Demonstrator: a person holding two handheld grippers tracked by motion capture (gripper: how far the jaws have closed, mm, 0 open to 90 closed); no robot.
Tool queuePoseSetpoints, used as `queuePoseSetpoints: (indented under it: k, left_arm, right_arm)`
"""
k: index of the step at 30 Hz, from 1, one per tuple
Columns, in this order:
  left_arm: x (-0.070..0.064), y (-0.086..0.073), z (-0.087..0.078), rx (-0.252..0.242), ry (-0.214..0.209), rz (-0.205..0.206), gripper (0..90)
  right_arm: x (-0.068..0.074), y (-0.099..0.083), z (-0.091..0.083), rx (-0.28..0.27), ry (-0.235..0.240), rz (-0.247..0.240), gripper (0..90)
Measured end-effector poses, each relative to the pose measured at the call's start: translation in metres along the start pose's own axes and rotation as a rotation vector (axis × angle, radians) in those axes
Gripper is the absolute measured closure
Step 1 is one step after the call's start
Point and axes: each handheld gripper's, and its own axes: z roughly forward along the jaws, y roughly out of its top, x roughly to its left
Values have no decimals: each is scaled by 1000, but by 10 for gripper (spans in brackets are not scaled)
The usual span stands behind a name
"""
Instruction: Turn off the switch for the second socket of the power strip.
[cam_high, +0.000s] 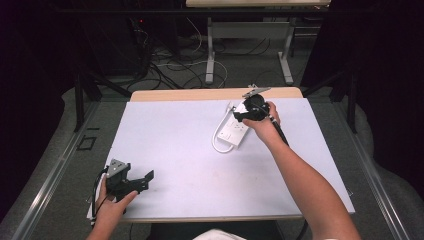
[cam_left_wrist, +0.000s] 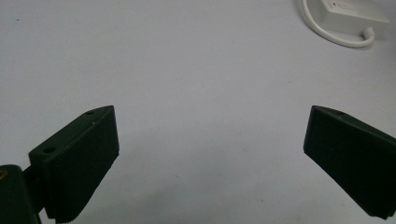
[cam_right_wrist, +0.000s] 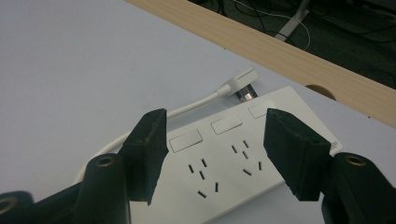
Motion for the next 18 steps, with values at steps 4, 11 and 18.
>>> queuePoseSetpoints:
  k: [4, 11, 18]
  left_arm:
    - [1, 0, 1, 3, -3, -1, 37]
    - [4, -2, -1, 0, 1, -14, 38]
    - [3, -2, -1, 4, -4, -9, 39]
  right_arm:
    - [0, -1, 7, -15, -9, -3, 394]
    - [-2, -3, 18, -33, -15, 17, 398]
    - [-6, -5, 26, -47, -56, 41, 398]
